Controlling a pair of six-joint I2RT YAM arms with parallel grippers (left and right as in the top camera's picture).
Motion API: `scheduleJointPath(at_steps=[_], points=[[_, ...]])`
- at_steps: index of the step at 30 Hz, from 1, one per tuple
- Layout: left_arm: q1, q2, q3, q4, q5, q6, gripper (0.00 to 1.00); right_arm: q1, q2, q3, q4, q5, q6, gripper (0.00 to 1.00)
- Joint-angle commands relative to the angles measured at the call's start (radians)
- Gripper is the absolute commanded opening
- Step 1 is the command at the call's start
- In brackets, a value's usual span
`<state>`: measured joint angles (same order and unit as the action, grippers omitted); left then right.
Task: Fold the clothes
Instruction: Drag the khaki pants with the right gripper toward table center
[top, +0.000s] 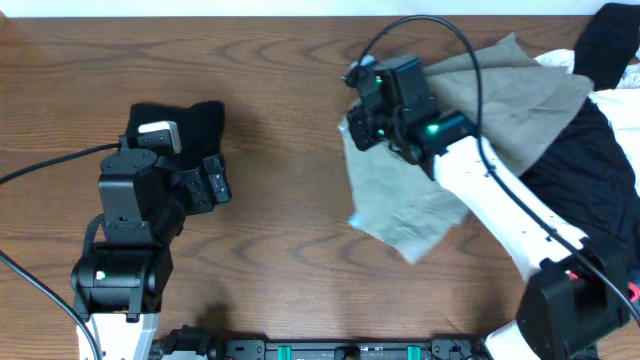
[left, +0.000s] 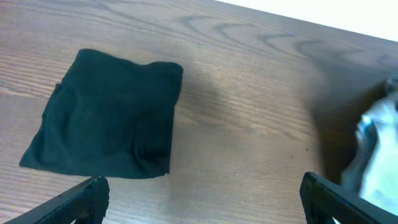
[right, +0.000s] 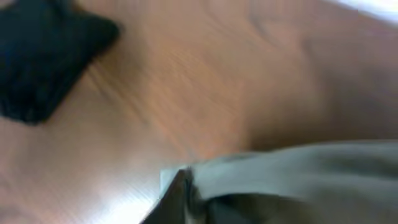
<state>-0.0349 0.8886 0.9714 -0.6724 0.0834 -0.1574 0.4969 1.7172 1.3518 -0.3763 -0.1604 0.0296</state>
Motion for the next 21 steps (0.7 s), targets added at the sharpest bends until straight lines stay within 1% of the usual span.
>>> scheduleJointPath(at_steps=[1, 3, 6, 7, 11, 14, 16, 18, 21], points=[[-0.004, 0.005, 0.016, 0.003, 0.011, -0.002, 0.98, 0.024, 0.041, 0.01, 0.102, 0.017, -0.019, 0.22], [-0.004, 0.011, 0.016, 0.003, 0.011, -0.002, 0.98, 0.024, 0.066, 0.01, 0.157, 0.085, -0.003, 0.63], [-0.004, 0.022, 0.016, 0.002, 0.011, -0.002, 0.98, 0.012, 0.073, 0.01, 0.154, 0.218, 0.007, 0.71], [-0.004, 0.027, 0.016, 0.002, 0.011, -0.002, 0.98, 0.005, 0.069, 0.01, 0.143, 0.272, 0.02, 0.75], [-0.004, 0.047, 0.016, 0.0, 0.016, -0.002, 0.98, -0.033, 0.036, 0.01, 0.06, 0.415, 0.043, 0.77], [-0.004, 0.07, 0.016, 0.001, 0.061, -0.002, 0.98, -0.08, -0.004, 0.01, -0.063, 0.471, 0.054, 0.8], [-0.004, 0.089, 0.016, 0.003, 0.089, -0.002, 0.98, -0.122, -0.021, 0.01, -0.146, 0.479, 0.071, 0.8], [-0.004, 0.117, 0.016, 0.008, 0.114, -0.002, 0.98, -0.18, -0.027, 0.01, -0.242, 0.475, 0.117, 0.8], [-0.01, 0.167, 0.016, 0.01, 0.147, -0.002, 0.98, -0.261, -0.026, 0.008, -0.368, 0.392, 0.161, 0.8]])
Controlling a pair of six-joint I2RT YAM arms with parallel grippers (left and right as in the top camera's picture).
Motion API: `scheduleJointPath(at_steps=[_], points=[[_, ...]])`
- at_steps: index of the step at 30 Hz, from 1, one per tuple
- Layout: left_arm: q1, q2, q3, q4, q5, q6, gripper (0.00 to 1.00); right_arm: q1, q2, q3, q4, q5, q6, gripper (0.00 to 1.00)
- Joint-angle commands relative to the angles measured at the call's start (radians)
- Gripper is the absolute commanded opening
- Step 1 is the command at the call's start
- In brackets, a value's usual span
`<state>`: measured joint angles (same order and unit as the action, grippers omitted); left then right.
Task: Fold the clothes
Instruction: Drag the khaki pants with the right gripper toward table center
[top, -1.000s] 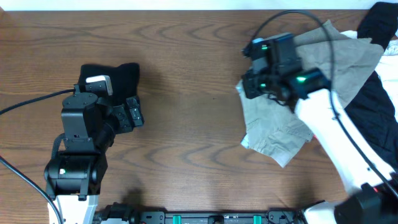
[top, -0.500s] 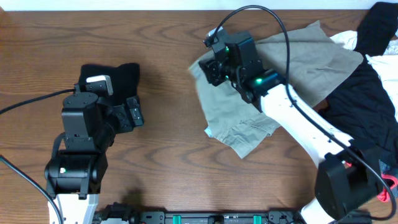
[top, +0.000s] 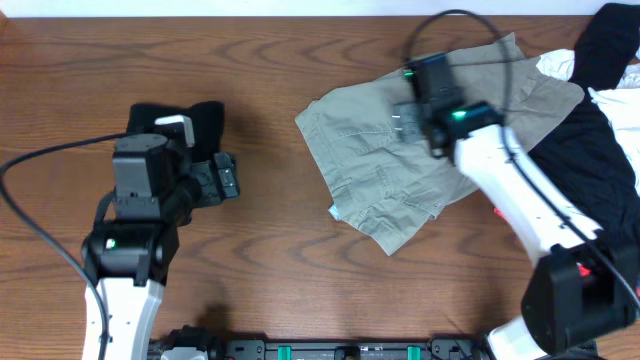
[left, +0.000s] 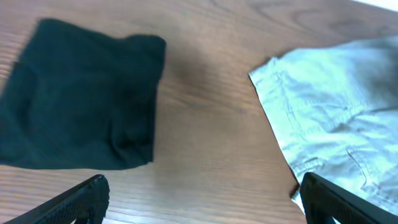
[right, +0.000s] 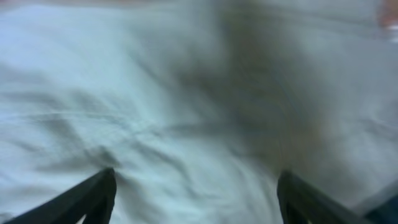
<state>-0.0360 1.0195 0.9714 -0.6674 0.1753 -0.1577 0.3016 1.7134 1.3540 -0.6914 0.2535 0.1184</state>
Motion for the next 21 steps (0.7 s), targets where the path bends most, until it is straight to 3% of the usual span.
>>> scheduleJointPath(at_steps=[1, 6, 12, 21], points=[[-0.014, 0.054, 0.016, 0.006, 0.065, -0.001, 0.98, -0.09, -0.022, 0.004, -0.088, -0.061, 0.076, 0.8], [-0.062, 0.143, 0.016, 0.006, 0.073, -0.002, 0.98, -0.203, -0.021, -0.002, -0.245, -0.21, 0.095, 0.78], [-0.101, 0.198, 0.016, 0.006, 0.072, -0.002, 0.98, -0.228, -0.021, -0.034, -0.383, -0.288, 0.094, 0.78], [-0.101, 0.2, 0.016, 0.006, 0.072, -0.002, 0.98, -0.182, -0.021, -0.232, -0.254, -0.335, 0.099, 0.77]])
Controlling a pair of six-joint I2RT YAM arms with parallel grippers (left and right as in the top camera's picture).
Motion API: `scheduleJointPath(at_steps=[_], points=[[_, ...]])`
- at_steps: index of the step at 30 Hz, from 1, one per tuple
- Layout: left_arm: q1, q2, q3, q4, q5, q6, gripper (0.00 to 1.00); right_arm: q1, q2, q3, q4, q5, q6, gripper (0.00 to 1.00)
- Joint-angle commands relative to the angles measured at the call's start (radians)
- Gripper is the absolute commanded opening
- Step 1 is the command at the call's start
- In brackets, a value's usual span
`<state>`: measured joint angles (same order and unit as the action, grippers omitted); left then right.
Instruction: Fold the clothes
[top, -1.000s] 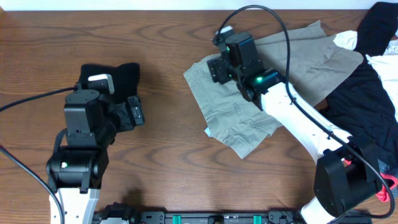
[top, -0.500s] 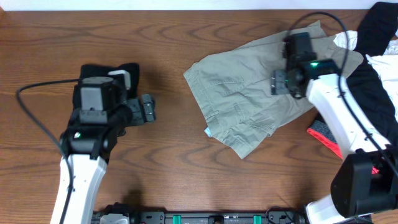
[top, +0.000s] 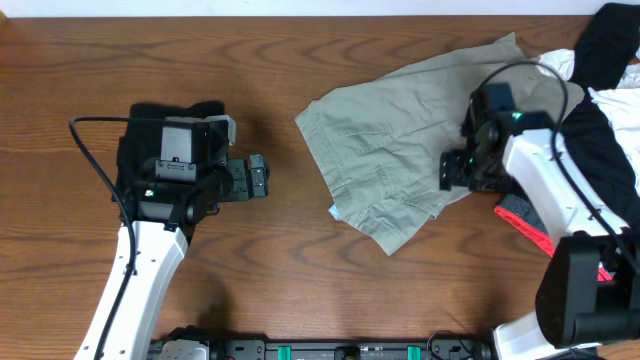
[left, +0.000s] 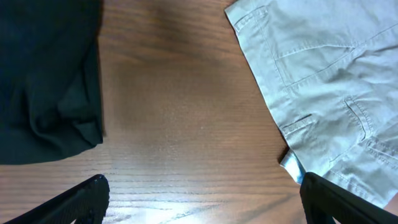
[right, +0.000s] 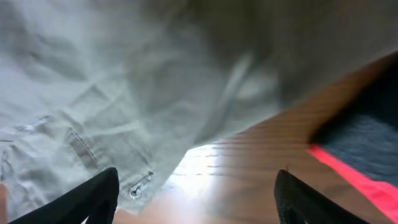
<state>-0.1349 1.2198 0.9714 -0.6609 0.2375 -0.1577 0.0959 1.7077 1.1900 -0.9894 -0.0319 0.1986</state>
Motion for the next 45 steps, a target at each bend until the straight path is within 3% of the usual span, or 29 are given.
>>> scheduleJointPath(at_steps=[1, 7, 9, 11, 16, 25, 31, 45], points=[[-0.002, 0.0, 0.016, 0.0, 0.01, -0.002, 0.98, 0.028, -0.015, -0.094, 0.082, -0.063, 0.019, 0.76], [-0.002, 0.0, 0.016, 0.0, 0.01, -0.002, 0.98, 0.057, -0.015, -0.212, 0.286, -0.118, 0.02, 0.61], [-0.002, 0.0, 0.016, 0.0, 0.01, -0.002, 0.98, 0.071, -0.015, -0.225, 0.316, -0.118, 0.026, 0.37], [-0.002, 0.0, 0.016, 0.0, 0.01, -0.002, 0.98, 0.085, -0.015, -0.225, 0.329, -0.118, 0.026, 0.03], [-0.002, 0.0, 0.016, 0.0, 0.01, -0.002, 0.98, 0.123, -0.048, -0.174, 0.294, -0.123, 0.025, 0.01], [-0.002, 0.0, 0.016, 0.0, 0.01, -0.002, 0.98, 0.211, -0.348, 0.159, 0.202, -0.065, -0.042, 0.01], [-0.002, 0.0, 0.016, 0.0, 0.01, -0.002, 0.98, 0.217, -0.476, 0.229, 0.198, 0.024, -0.039, 0.01], [-0.002, -0.014, 0.016, -0.042, 0.095, -0.001, 0.98, 0.219, -0.397, 0.227, 0.114, -0.031, -0.042, 0.01]])
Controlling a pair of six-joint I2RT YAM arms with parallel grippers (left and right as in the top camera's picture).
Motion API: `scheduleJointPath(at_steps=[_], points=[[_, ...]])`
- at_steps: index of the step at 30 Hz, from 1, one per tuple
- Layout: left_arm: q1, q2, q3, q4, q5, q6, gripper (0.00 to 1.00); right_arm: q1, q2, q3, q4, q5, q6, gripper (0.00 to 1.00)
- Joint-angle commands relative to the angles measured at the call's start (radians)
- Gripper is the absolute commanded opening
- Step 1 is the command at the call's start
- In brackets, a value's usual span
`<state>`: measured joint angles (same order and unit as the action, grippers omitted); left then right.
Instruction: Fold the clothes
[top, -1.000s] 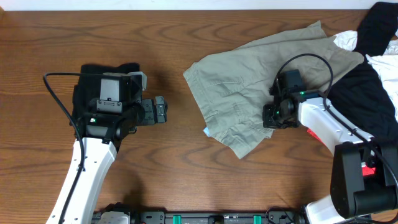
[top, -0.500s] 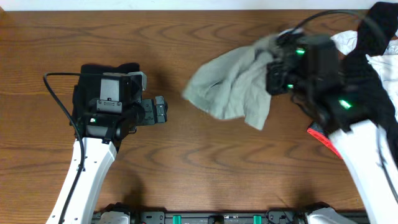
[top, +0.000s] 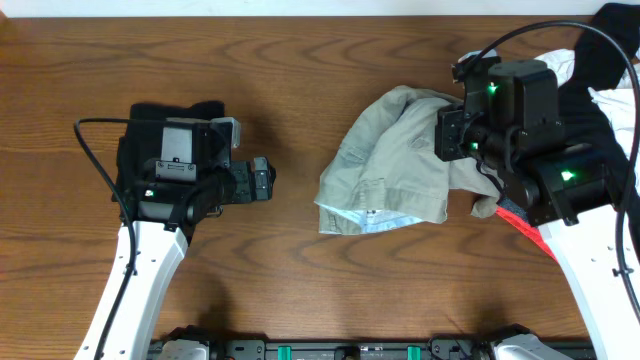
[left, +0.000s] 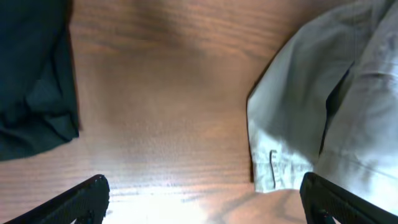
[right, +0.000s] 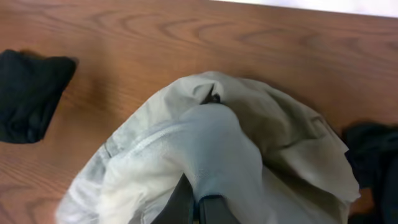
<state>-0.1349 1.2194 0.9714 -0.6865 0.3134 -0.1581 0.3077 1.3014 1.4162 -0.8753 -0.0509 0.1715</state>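
Khaki shorts (top: 385, 165) hang bunched in a heap, their lower hem touching the table, and they fill the right wrist view (right: 205, 137). My right gripper (right: 200, 210) is shut on a fold of this cloth and holds it up; from overhead the gripper (top: 455, 140) sits at the heap's right side. My left gripper (top: 264, 181) stands open over bare wood, left of the shorts, with nothing between its fingers (left: 84, 199). The shorts' hem (left: 273, 168) lies just ahead of its right finger. A folded black garment (top: 150, 112) lies under the left arm.
At the table's right end is a pile of clothes: a black garment (top: 600, 40), a white piece (top: 615, 100) and a red-trimmed one (top: 520, 225). The left wrist view shows the folded black garment (left: 31, 81) at its left edge. Bare wood (top: 290, 80) separates it from the shorts.
The shorts lay spread flat with my right gripper open at their right edge. Now that gripper is shut on the cloth and raised, and the shorts hang bunched. The left arm has hardly moved.
First my right gripper was shut on the shorts' left edge, the left gripper open beside the folded black garment. Then the shorts lay spread out and the right gripper was open over them, later at their right edge, with the left arm reaching nearer. Now the right gripper holds them bunched up.
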Motion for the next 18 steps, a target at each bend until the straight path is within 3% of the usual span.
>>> scheduleJointPath(at_steps=[1, 18], points=[[-0.002, -0.013, 0.016, -0.025, 0.019, -0.001, 0.98, 0.008, 0.015, 0.001, -0.002, -0.014, -0.015, 0.01], [-0.02, -0.013, 0.016, 0.046, 0.068, 0.008, 0.99, 0.008, 0.044, 0.001, 0.022, -0.013, -0.015, 0.01]])
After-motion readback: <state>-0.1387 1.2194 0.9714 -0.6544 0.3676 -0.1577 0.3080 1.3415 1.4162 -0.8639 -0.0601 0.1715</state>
